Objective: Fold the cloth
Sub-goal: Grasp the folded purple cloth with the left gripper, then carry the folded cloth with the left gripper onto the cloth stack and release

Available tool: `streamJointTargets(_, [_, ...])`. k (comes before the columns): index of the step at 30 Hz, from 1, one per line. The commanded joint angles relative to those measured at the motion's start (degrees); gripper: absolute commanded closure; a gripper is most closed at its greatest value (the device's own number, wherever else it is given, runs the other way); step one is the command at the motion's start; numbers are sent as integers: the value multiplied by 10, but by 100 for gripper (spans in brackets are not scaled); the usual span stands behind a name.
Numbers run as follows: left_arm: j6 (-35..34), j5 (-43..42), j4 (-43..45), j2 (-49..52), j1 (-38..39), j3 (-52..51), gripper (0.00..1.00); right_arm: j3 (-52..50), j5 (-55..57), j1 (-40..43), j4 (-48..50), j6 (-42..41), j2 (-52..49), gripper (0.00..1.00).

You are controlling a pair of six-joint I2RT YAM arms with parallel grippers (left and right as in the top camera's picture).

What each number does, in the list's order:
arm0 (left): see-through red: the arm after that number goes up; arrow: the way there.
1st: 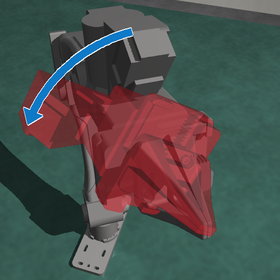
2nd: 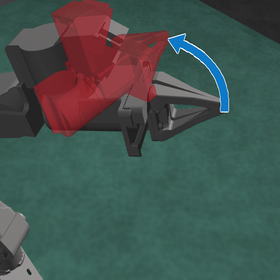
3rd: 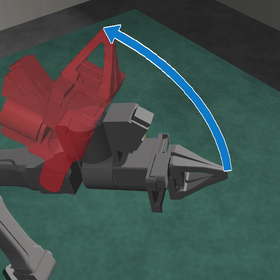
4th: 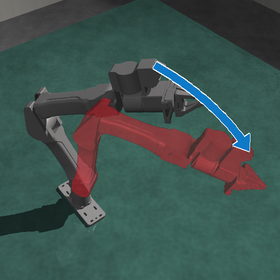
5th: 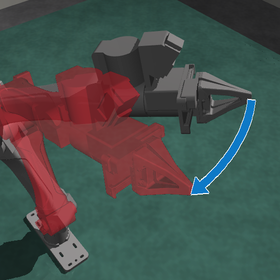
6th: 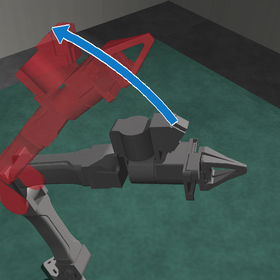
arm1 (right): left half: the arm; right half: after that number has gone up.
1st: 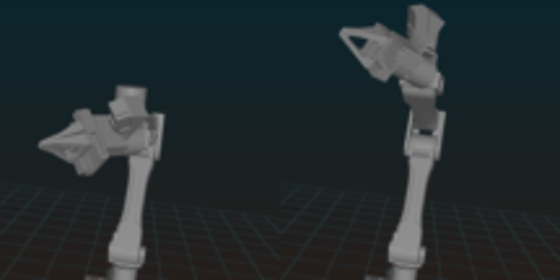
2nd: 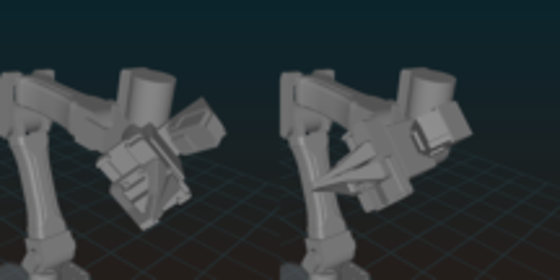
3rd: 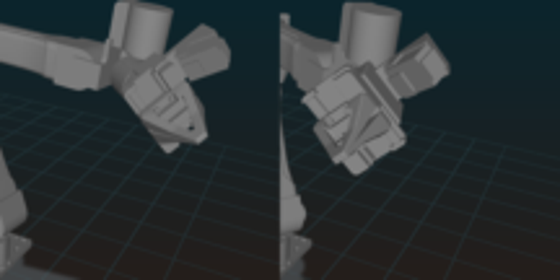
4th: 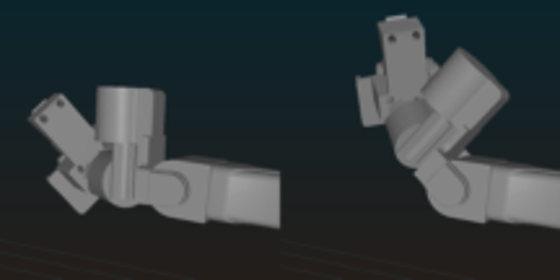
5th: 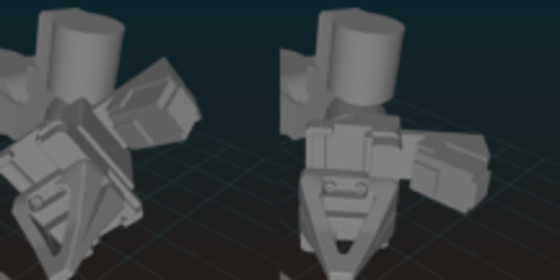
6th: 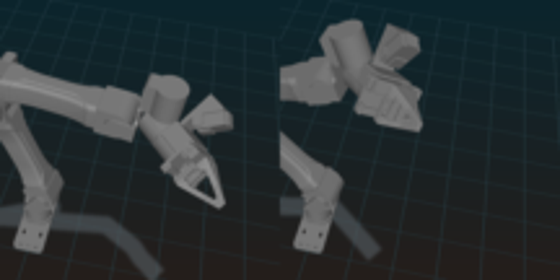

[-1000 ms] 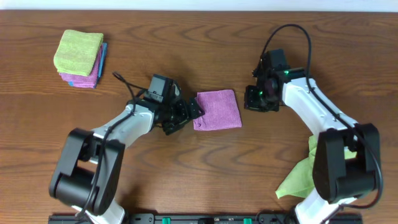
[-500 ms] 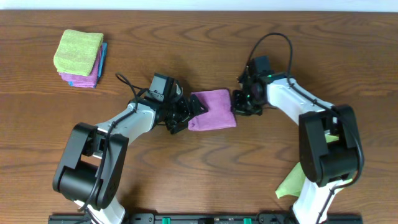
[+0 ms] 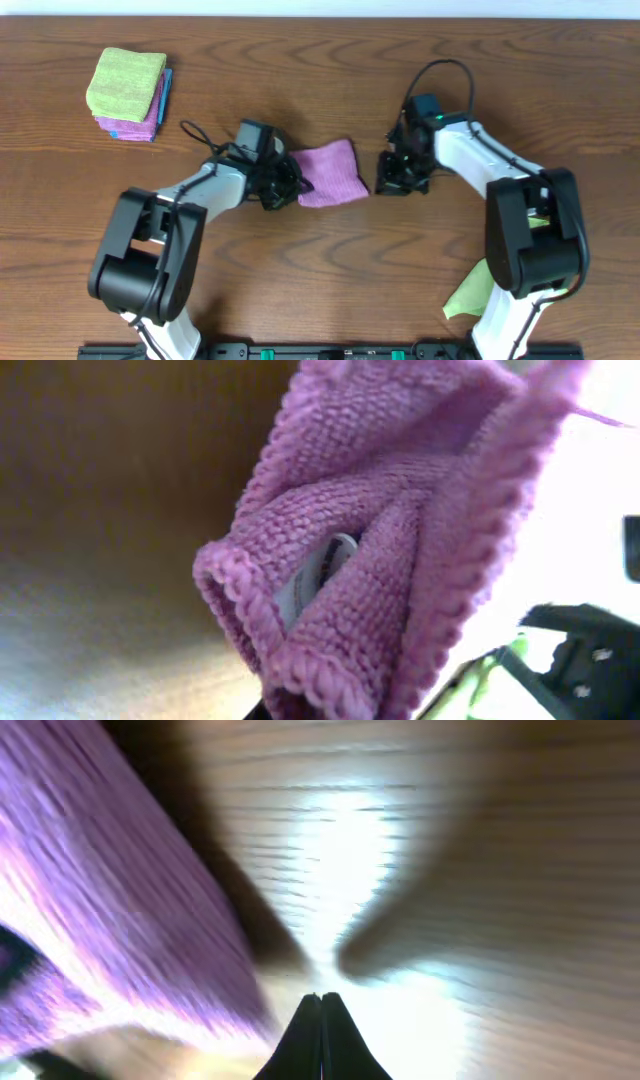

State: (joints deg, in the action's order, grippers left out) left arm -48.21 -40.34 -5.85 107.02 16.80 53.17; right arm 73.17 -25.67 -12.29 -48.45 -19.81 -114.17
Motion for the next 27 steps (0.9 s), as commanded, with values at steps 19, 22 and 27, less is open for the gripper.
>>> streamJointTargets(19, [-91,3,83,-145,-407,181,94,40,18,84,-38,73,104,98])
streamJointTargets(22, [-91,2,101,-134,-434,181,94,40,18,84,-41,73,104,98])
streamJointTargets(27, [-104,-16,155,-97,-446,181,94,40,19,82,-49,76,104,98])
